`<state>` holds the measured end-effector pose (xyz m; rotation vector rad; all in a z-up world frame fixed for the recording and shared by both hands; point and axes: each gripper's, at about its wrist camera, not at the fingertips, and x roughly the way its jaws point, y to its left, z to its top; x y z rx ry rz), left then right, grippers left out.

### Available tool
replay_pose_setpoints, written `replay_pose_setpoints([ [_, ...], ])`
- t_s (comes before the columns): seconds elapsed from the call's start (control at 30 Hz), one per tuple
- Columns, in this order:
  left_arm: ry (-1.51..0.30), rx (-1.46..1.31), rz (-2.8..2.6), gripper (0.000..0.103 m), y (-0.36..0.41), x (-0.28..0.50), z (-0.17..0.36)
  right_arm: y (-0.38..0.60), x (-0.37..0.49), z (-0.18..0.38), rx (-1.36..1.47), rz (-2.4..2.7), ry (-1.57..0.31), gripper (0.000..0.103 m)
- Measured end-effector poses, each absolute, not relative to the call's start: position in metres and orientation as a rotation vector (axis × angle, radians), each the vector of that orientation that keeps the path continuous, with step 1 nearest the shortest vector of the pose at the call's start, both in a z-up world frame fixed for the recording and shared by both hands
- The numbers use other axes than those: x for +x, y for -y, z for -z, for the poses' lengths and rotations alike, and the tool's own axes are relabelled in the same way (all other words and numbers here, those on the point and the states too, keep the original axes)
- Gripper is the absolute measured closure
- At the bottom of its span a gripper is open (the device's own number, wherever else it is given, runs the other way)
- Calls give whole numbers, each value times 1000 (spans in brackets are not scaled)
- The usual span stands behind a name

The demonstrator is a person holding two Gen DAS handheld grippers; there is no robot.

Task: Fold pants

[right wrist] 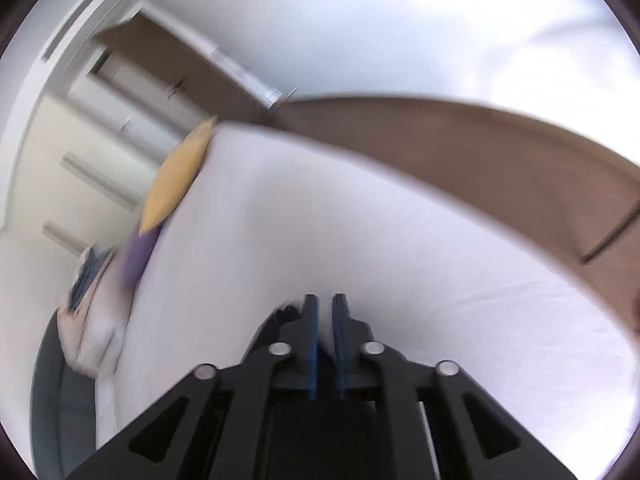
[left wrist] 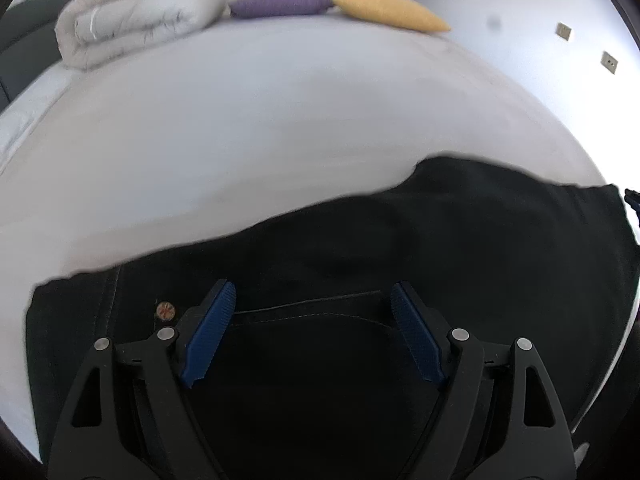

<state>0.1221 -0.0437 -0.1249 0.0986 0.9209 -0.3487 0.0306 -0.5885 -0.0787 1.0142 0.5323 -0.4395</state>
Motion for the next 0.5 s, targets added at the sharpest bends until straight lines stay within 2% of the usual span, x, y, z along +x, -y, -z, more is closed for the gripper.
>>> replay_pose_setpoints([
  [0.13,-912,31,536,23,97,117,108,496,42,68,997,91,-606,90],
  [0.23,-994,8,680,23,152,134,123,399,75,93,985,-163,-764,90],
  [0.33,-1025,29,683,24,168,149,144,340,99,126,942,-275,-924,90],
  [0.37,-1020,2,704,23,163,155,143,333,102,133,922,-268,-956,96],
  [0.43,-1018,-62,755,36,143,167,141,349,97,140,951,-260,-925,102],
  [0.5,-1013,-86,765,37,113,171,143,388,94,144,986,-184,-881,103],
])
